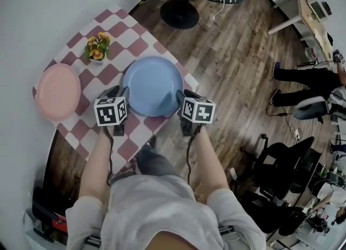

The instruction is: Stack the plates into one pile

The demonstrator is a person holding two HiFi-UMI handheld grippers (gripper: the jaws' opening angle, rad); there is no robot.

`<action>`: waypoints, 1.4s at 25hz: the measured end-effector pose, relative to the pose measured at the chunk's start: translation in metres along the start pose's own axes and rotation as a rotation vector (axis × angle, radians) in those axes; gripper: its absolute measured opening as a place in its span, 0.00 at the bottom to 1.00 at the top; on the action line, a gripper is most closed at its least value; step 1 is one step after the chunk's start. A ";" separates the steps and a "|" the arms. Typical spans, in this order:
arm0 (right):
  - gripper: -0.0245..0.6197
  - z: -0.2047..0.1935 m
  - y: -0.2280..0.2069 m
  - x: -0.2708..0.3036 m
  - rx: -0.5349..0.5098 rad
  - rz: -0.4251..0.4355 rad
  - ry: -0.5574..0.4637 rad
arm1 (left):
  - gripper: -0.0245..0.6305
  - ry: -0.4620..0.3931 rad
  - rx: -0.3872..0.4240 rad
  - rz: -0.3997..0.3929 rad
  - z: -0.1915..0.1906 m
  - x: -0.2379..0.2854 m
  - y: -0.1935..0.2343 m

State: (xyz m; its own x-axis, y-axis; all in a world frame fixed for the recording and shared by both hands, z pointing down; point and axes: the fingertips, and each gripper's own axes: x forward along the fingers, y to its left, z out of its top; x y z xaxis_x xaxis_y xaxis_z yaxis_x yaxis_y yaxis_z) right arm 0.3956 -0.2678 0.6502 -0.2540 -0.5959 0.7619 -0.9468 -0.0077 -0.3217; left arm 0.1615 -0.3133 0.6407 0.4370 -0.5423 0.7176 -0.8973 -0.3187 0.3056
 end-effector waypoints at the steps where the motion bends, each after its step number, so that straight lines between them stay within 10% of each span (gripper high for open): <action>1: 0.25 -0.002 0.000 0.002 0.000 0.000 0.010 | 0.28 0.016 0.000 -0.009 -0.003 0.003 -0.001; 9: 0.12 0.000 -0.003 0.003 0.000 -0.026 0.002 | 0.17 0.062 0.032 -0.019 -0.011 0.009 -0.003; 21: 0.09 0.050 0.059 -0.038 -0.014 0.089 -0.209 | 0.15 -0.171 0.093 0.053 0.041 -0.068 0.012; 35: 0.08 0.083 0.195 -0.042 -0.117 0.269 -0.291 | 0.12 -0.402 -0.031 0.214 0.064 -0.190 0.093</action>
State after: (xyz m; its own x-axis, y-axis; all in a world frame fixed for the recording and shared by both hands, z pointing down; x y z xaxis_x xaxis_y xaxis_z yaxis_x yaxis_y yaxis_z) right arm 0.2385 -0.3108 0.5090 -0.4452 -0.7665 0.4629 -0.8744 0.2610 -0.4089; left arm -0.0011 -0.2899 0.4931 0.2254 -0.8543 0.4683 -0.9688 -0.1460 0.2001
